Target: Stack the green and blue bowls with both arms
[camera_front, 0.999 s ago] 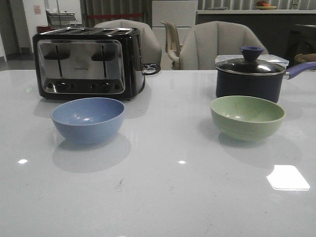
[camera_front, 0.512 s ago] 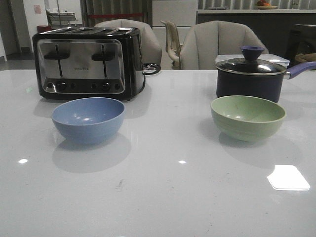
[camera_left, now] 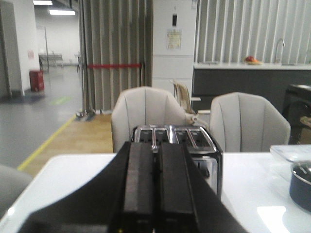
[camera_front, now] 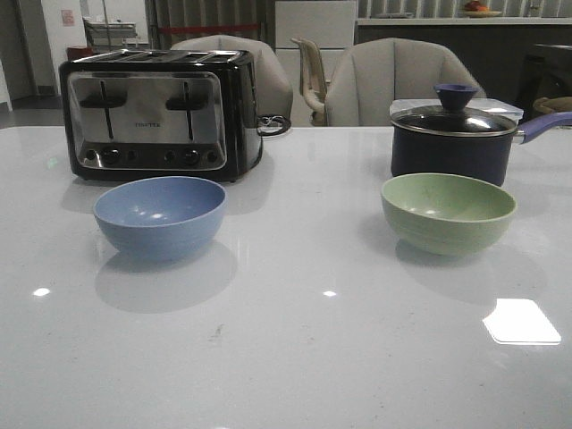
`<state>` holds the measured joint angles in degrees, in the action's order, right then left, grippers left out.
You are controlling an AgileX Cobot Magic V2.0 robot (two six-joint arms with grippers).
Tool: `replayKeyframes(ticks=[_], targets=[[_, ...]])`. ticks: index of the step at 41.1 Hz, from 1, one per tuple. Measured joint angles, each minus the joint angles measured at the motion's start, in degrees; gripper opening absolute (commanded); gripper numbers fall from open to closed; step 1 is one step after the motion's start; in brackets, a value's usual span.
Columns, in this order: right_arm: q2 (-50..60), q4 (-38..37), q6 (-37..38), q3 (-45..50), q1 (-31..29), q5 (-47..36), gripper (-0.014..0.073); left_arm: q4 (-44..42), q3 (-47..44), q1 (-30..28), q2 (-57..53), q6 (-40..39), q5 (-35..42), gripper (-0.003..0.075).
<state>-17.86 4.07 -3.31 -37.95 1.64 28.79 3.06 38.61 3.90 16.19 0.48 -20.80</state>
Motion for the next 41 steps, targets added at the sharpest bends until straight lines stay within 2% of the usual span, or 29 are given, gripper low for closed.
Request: replayKeyframes(ticks=[16, 22, 24, 26, 27, 30, 34, 37, 41], targets=[[-16.02, 0.12, 0.00, -0.40, 0.00, 7.18, 0.0034, 0.82, 0.36, 0.00, 10.68, 0.00, -11.50, 0.0101], [-20.86, 0.12, 0.00, 0.78, 0.00, 8.13, 0.0036, 0.82, -0.12, 0.00, 13.58, 0.00, -13.51, 0.0101], [-22.44, 0.12, 0.00, 1.04, 0.00, 8.37, 0.0055, 0.82, -0.12, 0.00, 14.48, 0.00, -14.40, 0.0102], [-23.86, 0.12, 0.00, 1.16, 0.00, 8.37, 0.0120, 0.82, -0.23, 0.00, 15.42, 0.00, -15.10, 0.0114], [-24.40, 0.12, 0.00, 1.25, 0.00, 8.37, 0.0143, 0.82, -0.23, 0.00, 15.80, 0.00, -15.35, 0.0127], [-26.16, 0.22, 0.00, 1.25, 0.00, 8.37, 0.0307, 0.82, -0.23, 0.00, 17.00, 0.00, -15.88, 0.0220], [-28.73, 0.22, 0.00, 1.25, 0.00, 7.92, 0.0510, 0.82, -0.23, 0.00, 18.45, 0.00, -16.56, 0.0438], [-30.61, 0.33, 0.00, 1.25, 0.00, 6.96, 0.0591, 0.82, -0.23, 0.00, 19.12, 0.00, -16.78, 0.0555], [-33.68, 0.33, 0.00, 1.25, 0.00, 5.00, 0.0610, 0.82, -0.23, 0.00, 19.95, 0.00, -16.93, 0.0574]])
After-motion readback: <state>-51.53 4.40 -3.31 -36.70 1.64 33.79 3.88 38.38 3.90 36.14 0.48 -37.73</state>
